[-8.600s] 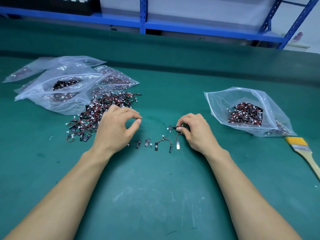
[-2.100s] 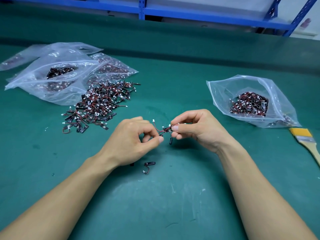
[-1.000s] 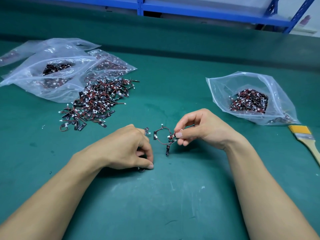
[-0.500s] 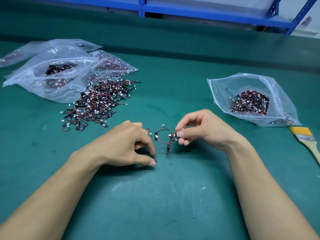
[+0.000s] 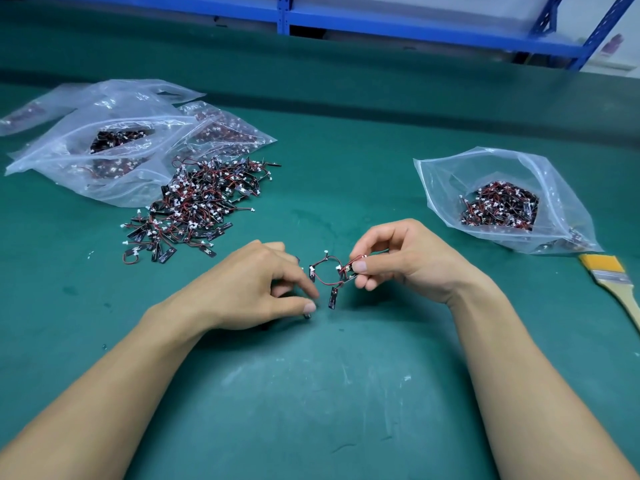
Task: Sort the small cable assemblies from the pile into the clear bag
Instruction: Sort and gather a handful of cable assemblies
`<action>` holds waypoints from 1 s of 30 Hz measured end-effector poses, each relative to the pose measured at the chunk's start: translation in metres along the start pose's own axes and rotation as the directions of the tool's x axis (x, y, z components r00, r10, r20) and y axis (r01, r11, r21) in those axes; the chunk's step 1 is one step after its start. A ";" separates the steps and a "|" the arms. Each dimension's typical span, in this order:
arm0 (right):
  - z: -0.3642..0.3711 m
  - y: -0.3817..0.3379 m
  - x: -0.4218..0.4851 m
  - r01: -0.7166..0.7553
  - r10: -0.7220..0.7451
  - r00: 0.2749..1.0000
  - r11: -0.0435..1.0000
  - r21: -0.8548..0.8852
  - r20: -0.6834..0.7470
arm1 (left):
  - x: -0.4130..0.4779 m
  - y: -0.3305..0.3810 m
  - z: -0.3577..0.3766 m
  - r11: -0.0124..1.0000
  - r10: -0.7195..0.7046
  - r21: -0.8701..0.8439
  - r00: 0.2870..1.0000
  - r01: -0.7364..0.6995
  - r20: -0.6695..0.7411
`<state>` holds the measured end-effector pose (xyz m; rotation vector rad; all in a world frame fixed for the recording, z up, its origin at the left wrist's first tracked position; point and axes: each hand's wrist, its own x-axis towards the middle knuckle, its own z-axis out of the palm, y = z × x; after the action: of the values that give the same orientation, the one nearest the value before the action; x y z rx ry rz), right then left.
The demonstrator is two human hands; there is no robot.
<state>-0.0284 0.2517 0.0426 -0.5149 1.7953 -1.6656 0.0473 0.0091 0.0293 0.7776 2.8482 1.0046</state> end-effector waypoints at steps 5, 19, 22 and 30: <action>0.004 0.000 0.001 0.043 -0.043 0.999 0.997 0.060 -0.001 | 0.003 0.004 0.007 0.995 -0.040 -0.097 0.994 0.030 -0.102; 0.013 -0.003 0.002 0.171 -0.166 0.982 0.984 0.052 -0.089 | 0.007 0.011 0.016 0.885 -0.233 -0.441 0.963 0.151 -0.136; 0.013 -0.004 0.000 0.190 -0.187 0.978 0.982 0.018 -0.089 | 0.007 0.014 0.015 0.881 -0.229 -0.448 0.966 0.152 -0.122; 0.011 -0.005 -0.002 0.193 -0.206 0.977 0.963 -0.185 -0.049 | 0.005 0.012 0.019 0.863 -0.268 -0.467 0.958 0.193 -0.098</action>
<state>-0.0198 0.2441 0.0474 -0.7494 2.0117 -1.6783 0.0517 0.0310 0.0223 0.3132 2.5641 1.6640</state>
